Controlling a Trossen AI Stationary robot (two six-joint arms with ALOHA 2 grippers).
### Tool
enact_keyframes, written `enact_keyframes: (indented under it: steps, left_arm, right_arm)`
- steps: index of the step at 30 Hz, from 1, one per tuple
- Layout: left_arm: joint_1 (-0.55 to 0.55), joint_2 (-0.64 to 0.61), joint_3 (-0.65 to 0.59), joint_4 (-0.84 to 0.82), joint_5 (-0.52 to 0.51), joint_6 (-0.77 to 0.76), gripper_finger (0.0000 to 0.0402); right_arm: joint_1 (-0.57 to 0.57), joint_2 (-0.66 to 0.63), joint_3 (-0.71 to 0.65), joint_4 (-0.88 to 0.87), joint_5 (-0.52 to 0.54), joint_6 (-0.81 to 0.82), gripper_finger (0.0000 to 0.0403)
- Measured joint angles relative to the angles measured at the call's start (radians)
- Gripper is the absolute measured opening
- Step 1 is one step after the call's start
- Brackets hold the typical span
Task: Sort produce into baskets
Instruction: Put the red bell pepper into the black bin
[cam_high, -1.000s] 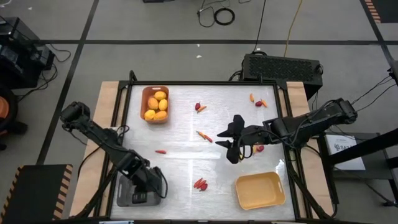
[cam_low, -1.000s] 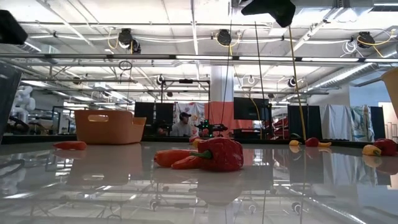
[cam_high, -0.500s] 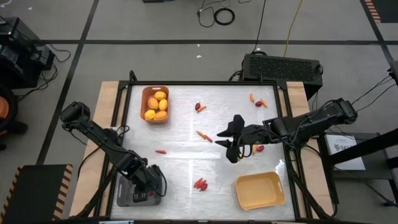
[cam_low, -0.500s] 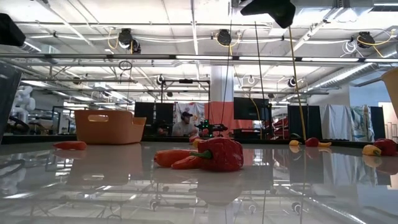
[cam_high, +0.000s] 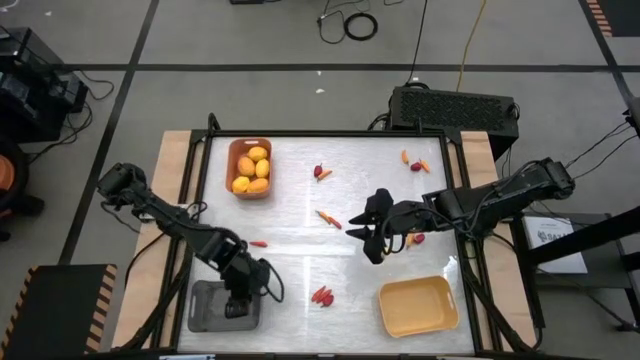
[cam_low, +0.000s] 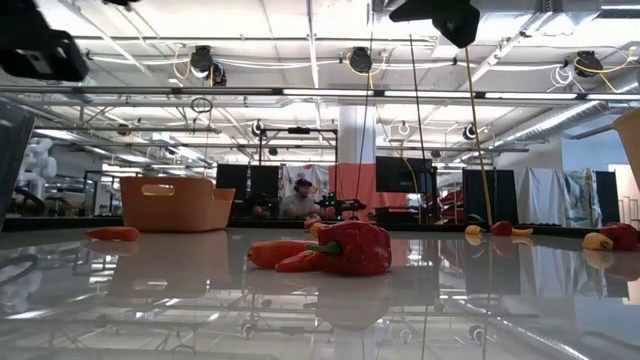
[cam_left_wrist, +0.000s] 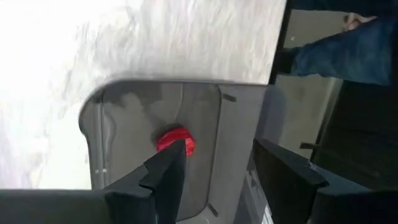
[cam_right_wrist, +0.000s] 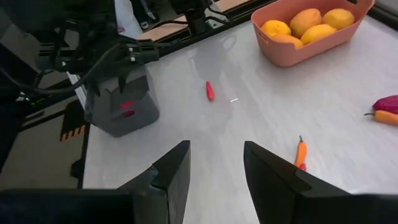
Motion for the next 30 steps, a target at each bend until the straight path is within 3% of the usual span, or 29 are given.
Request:
enact_keyframes:
  steps: [7,16,21,25,30]
  left_arm:
    - [0.093,0.0,0.0,0.004,0.029,0.133,0.0193]
    - [0.248,0.0,0.0,0.022,0.027,0.325,0.0193]
    - [0.394,-0.001,0.0,0.069,-0.146,0.322,0.0193]
    - [0.577,0.012,0.002,0.175,-0.27,0.258,0.0193]
    - [0.82,0.095,0.002,0.394,-0.293,0.102,0.0193]
  right_arm:
    - [0.033,0.0,0.0,-0.03,0.0,0.054,0.0141]
    - [0.063,0.0,0.0,-0.278,0.0,0.228,0.0141]
    - [0.063,0.0,0.0,-0.321,0.0,0.291,0.0141]
    - [0.063,0.0,0.0,-0.31,0.0,0.295,0.0141]
    - [0.062,0.0,0.0,-0.296,0.004,0.313,0.0141]
